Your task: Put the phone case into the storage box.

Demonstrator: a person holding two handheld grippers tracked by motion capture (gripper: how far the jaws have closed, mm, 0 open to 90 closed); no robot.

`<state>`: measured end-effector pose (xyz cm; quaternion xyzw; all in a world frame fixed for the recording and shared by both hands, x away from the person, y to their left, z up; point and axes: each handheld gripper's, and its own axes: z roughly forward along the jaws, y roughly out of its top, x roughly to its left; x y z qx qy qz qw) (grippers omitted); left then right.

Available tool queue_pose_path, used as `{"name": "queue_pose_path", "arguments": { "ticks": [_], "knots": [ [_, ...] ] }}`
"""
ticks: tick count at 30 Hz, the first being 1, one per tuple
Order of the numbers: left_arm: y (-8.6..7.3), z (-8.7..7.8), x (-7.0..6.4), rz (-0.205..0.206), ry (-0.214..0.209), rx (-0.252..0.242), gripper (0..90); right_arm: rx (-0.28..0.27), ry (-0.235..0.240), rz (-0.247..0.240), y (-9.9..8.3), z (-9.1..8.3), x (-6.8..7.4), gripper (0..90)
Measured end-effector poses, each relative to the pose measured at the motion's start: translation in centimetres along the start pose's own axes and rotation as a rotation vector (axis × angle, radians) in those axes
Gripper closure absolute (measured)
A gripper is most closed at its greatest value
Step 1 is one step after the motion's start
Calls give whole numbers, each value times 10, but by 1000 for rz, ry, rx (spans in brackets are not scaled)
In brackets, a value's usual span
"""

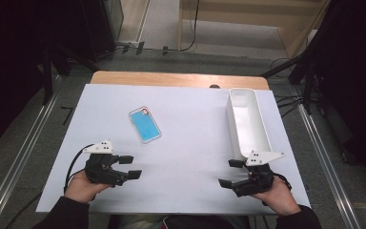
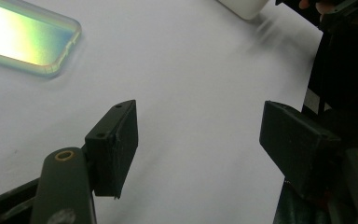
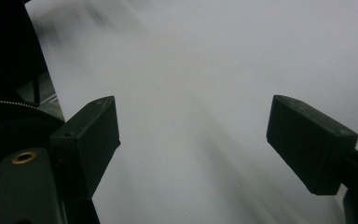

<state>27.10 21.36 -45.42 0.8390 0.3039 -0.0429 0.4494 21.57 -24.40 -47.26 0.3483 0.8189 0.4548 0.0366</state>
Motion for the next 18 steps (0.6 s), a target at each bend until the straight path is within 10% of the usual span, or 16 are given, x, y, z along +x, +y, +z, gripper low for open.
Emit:
{"name": "queue_pose_path", "arguments": {
  "ticks": [18],
  "knots": [
    [1, -2, 1, -2, -9, -4, 277, -3, 9, 22, 1, -2, -1, 158]
  ]
}}
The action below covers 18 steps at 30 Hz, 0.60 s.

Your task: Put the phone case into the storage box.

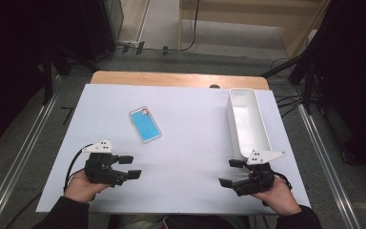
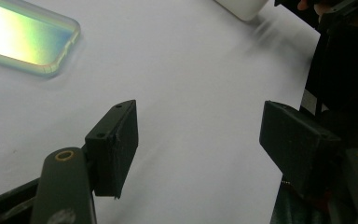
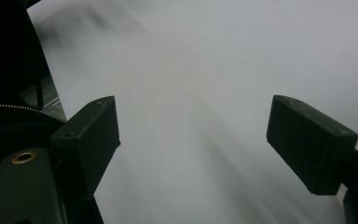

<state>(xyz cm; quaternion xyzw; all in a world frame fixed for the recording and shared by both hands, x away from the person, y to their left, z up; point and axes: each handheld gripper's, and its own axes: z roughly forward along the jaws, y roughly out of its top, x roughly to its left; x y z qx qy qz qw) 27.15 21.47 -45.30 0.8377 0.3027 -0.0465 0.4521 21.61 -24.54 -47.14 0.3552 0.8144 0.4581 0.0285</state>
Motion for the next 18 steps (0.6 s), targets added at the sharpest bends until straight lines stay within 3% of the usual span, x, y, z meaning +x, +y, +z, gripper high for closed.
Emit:
{"name": "queue_pose_path", "arguments": {
  "ticks": [18],
  "knots": [
    [0, 0, 0, -6, 3, 2, 278, 1, -25, 2, 0, 0, -2, 158]
  ]
}}
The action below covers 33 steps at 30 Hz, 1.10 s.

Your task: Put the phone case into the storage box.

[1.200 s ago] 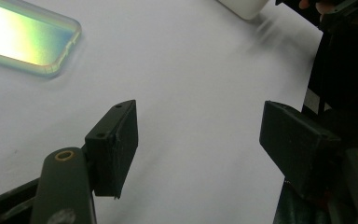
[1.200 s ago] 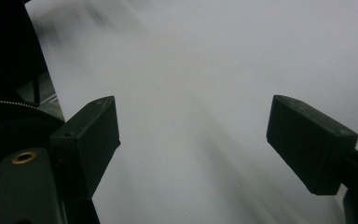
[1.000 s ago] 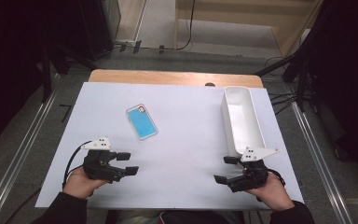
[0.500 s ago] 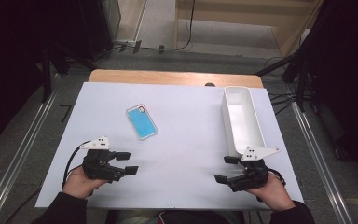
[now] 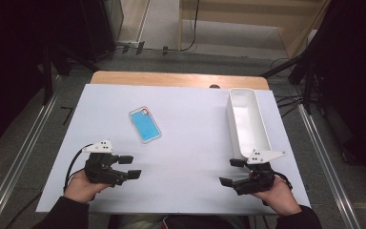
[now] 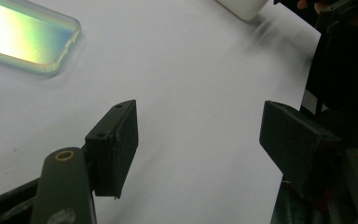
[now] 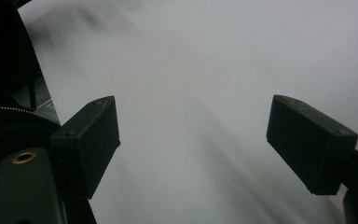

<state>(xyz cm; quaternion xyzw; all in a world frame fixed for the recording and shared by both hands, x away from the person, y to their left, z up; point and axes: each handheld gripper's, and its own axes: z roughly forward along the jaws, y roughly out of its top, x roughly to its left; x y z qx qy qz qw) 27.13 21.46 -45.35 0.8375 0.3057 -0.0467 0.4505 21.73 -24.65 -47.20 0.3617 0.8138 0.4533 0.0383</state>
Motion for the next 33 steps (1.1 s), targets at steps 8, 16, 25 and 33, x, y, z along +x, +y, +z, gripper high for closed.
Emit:
{"name": "queue_pose_path", "arguments": {
  "ticks": [8, 16, 25, 33],
  "knots": [
    [0, 1, 0, -1, 0, 2, 277, 8, -10, 4, -1, 0, -1, 158],
    [0, 1, 0, 0, 0, 2, 277, 6, -10, -1, -1, 0, -2, 158],
    [4, -6, 9, -48, 14, -45, 278, 13, -10, -2, -1, 1, -1, 158],
    [7, -3, 18, -43, 96, -39, 276, 22, -6, 1, -1, 2, -1, 158]
  ]
}}
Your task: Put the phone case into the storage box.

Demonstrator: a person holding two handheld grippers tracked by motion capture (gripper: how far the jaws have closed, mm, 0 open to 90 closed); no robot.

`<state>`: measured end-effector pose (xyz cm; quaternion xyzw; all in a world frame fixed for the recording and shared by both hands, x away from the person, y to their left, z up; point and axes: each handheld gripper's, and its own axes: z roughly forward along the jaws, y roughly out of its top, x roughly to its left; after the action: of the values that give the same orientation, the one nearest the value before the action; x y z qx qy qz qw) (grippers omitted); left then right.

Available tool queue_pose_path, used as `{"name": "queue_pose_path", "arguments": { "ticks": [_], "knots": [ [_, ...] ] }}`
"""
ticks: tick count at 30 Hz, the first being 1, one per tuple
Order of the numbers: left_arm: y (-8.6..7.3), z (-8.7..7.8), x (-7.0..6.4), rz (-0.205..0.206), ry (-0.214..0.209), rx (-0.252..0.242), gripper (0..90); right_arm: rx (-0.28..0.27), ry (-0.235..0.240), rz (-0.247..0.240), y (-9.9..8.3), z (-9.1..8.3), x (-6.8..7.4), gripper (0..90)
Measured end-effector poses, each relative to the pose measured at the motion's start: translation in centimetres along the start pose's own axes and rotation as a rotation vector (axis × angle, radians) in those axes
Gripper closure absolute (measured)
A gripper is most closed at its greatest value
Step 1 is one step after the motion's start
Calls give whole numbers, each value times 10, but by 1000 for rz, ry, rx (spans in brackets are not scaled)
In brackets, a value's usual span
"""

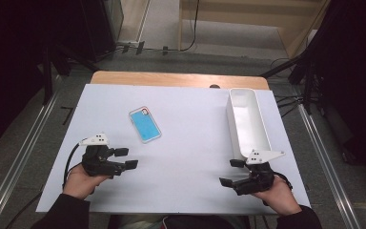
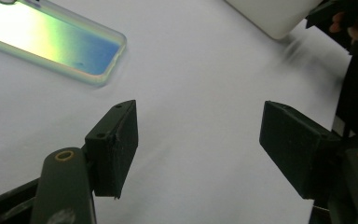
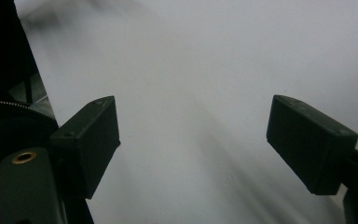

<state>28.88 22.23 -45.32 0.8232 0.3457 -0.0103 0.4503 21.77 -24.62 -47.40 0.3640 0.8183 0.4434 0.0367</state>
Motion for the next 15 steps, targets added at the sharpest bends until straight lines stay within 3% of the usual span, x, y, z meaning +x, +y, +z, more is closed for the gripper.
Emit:
{"name": "queue_pose_path", "arguments": {
  "ticks": [15],
  "knots": [
    [13, 7, 7, -19, -4, -6, 282, 0, 2, -2, 0, 0, 0, 158]
  ]
}}
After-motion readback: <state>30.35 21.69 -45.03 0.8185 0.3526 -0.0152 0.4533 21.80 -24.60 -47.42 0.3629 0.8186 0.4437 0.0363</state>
